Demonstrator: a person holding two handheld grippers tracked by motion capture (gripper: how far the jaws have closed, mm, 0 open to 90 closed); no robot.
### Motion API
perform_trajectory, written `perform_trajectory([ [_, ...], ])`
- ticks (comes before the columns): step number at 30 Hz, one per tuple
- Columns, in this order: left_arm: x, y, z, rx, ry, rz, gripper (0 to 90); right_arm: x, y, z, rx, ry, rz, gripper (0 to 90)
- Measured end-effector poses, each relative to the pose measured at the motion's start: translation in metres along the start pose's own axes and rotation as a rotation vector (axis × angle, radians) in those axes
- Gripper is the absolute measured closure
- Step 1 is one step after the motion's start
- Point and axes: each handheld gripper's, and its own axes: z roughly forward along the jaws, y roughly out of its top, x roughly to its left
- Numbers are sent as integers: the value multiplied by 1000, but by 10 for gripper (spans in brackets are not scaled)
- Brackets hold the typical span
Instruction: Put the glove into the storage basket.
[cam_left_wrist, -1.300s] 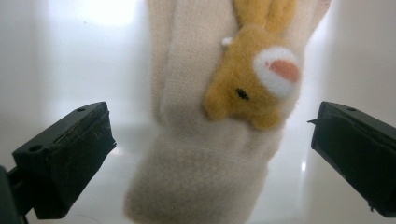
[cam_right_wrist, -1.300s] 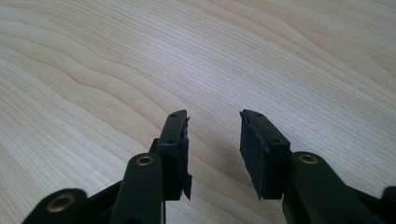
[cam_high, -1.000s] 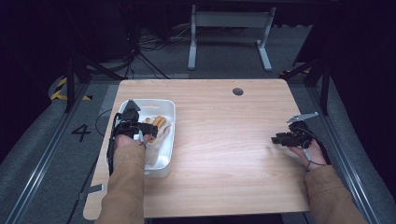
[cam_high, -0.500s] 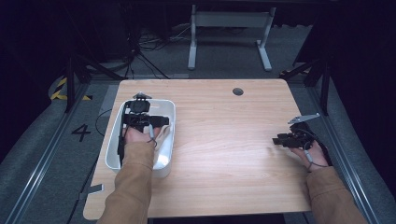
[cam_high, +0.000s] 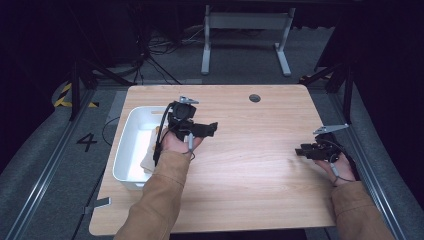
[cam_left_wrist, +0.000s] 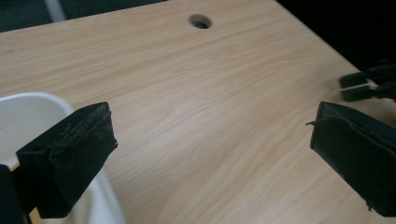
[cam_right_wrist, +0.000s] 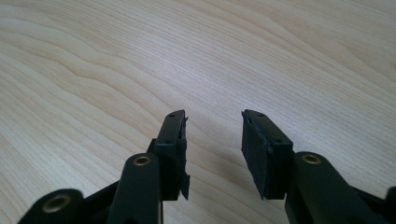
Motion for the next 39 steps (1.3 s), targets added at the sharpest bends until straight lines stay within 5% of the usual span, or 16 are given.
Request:
perform_trajectory([
  [8, -19, 4, 7, 1, -163, 95, 30, 0, 0, -1, -15, 3, -4, 613],
  [17, -29, 5, 11, -38, -274, 197, 37, 0, 0, -2, -25, 12, -8, 614],
  [19, -33, 1, 12, -31, -254, 234, 48, 0, 0, -1, -22, 5, -7, 614],
  [27, -44, -16, 28, -15, -280, 250, 50, 2, 1, -1, -19, 0, -20, 613],
  [35, -53, -30, 47, -27, -368, 268, 50, 0, 2, -2, -39, -1, -39, 613],
  [39, -57, -44, 64, 20, -347, 288, 52, 3, 2, -1, -44, 10, -67, 613],
])
